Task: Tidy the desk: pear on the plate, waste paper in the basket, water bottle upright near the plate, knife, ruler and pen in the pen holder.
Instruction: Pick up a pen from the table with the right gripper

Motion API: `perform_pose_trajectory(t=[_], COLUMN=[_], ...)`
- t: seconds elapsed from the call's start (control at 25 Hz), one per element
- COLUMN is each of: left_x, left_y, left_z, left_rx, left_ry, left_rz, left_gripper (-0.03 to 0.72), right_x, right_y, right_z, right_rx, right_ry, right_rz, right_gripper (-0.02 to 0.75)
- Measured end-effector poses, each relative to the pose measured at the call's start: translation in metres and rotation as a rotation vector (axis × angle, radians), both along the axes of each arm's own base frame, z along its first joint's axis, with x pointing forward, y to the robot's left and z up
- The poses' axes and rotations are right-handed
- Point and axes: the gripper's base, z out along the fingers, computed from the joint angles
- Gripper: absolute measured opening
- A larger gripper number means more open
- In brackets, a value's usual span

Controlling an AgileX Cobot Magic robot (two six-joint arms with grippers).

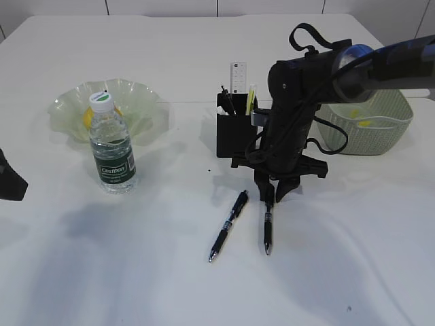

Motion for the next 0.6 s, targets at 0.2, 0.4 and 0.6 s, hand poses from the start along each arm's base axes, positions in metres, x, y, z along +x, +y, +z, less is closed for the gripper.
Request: perform_pose_trajectory(t=[0.2, 0.4, 0.6], left_x=[0.0, 0.0, 0.0], left_y=[0.0, 0.0, 0.0], left_z=[0.0, 0.0, 0.0], left_rx=[0.0, 0.0, 0.0], left_ry=[0.0, 0.0, 0.0], left_rz=[0.0, 0.0, 0.0], left_gripper=[0.474, 0.474, 0.474], right_x=[0.0001, 0.0002, 0.0002], right_y=[0.0, -0.0001, -0.0001], right_z=[0.0, 0.0, 0.0], right_rx=[0.0, -0.001, -0.001], right_ry=[-0.001, -0.003, -0.003], right_rz=[0.0, 0.001, 0.001], right_gripper=[0.204, 0.185, 0.183])
